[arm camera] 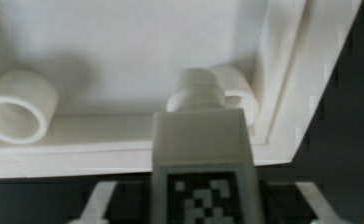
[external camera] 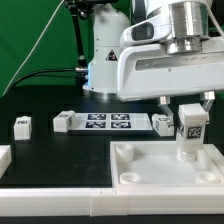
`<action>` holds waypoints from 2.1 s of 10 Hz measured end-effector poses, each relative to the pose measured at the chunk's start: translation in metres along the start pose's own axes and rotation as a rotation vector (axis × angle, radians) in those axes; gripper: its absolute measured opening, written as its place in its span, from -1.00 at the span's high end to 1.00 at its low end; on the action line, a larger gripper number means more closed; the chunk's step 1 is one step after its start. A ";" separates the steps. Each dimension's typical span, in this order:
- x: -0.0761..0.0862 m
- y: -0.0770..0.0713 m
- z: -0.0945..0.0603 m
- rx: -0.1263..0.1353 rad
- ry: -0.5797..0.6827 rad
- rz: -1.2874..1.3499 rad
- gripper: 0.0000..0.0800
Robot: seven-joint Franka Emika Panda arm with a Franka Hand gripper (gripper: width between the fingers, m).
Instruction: Assemble one leg
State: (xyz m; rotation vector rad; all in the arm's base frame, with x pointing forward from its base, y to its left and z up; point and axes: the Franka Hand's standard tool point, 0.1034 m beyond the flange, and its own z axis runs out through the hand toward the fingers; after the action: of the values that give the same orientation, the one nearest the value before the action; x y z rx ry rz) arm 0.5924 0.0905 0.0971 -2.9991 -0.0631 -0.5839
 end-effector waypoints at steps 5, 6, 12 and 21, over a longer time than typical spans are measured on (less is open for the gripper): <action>0.006 -0.012 0.012 0.009 0.002 0.005 0.27; 0.010 -0.009 0.016 0.008 0.004 0.006 0.27; 0.017 -0.021 0.026 0.016 0.030 -0.004 0.27; 0.013 -0.024 0.035 0.010 0.082 -0.014 0.27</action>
Offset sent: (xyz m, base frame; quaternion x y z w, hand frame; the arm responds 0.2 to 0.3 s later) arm 0.0130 0.0155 -0.0075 0.0258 0.0008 0.0319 0.9992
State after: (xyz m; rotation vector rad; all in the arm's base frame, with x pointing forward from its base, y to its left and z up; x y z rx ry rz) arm 0.6165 0.1176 0.0718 -2.9635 -0.0817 -0.7054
